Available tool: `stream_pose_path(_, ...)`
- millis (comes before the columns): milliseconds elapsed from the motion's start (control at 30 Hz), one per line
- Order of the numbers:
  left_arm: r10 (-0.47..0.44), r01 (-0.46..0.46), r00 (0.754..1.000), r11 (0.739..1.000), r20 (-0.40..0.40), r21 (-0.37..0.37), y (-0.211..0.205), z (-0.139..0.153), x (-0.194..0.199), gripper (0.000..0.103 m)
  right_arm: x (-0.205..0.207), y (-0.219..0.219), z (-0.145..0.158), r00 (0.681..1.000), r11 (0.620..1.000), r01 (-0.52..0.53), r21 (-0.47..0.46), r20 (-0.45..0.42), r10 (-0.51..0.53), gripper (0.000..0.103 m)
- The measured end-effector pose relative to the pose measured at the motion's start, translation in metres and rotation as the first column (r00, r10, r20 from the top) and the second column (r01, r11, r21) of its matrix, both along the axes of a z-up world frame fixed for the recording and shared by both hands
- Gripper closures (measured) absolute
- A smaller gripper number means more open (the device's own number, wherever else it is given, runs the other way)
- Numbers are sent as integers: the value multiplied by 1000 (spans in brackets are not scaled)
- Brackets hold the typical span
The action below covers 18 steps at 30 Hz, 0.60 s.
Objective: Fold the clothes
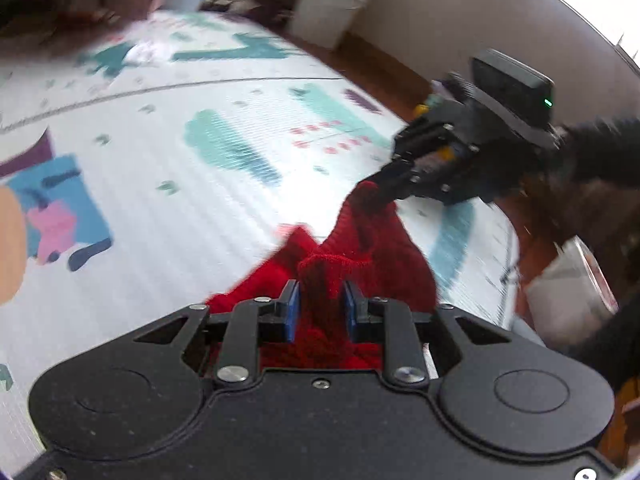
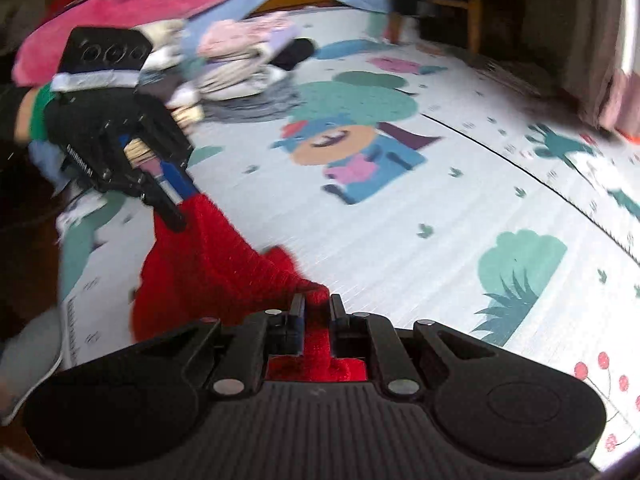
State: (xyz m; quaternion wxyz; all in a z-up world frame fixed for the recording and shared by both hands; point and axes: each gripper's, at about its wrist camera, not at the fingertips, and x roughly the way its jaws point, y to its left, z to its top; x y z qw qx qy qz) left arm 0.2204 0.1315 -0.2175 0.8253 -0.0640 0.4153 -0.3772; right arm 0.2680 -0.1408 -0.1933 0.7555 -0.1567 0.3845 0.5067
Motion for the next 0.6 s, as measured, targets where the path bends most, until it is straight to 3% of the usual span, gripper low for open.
stream_pose_path(200,89,-90,994,996,-57,-10,15,-26,40,83,38,2,-49,986,989,150,8,-81,-149,90)
stream_pose_path(300,140,-138,984,990,-112,18,12,-52,53,89,48,4,-74,956,967,254,0,-151,-251,88)
stream_pose_path(367,196,-194,972,981,-127,32,12,-63,53,89,48,-5,-83,920,940,341,29,-218,-327,84)
stream_pose_path(400,225,-223,967,974,-122,32,13,-65,50,89,47,-11,-83,900,922,384,48,-242,-362,77)
stream_pose_path(433,254,-254,961,967,-105,20,16,-60,44,88,45,-19,-81,881,905,420,74,-274,-386,65)
stream_pose_path(500,328,-335,940,940,-98,-62,34,-48,24,77,38,-38,-74,844,867,483,123,-332,-422,53)
stream_pose_path(533,366,-376,925,919,-105,-116,45,-42,12,60,32,-47,-70,828,850,507,145,-356,-433,47)
stream_pose_path(567,402,-416,909,893,-114,-169,56,-36,0,51,23,-51,-68,833,861,491,136,-362,-418,43)
stream_pose_path(600,430,-448,894,869,-127,-212,65,-32,-12,50,14,-55,-65,838,871,475,127,-368,-403,38)
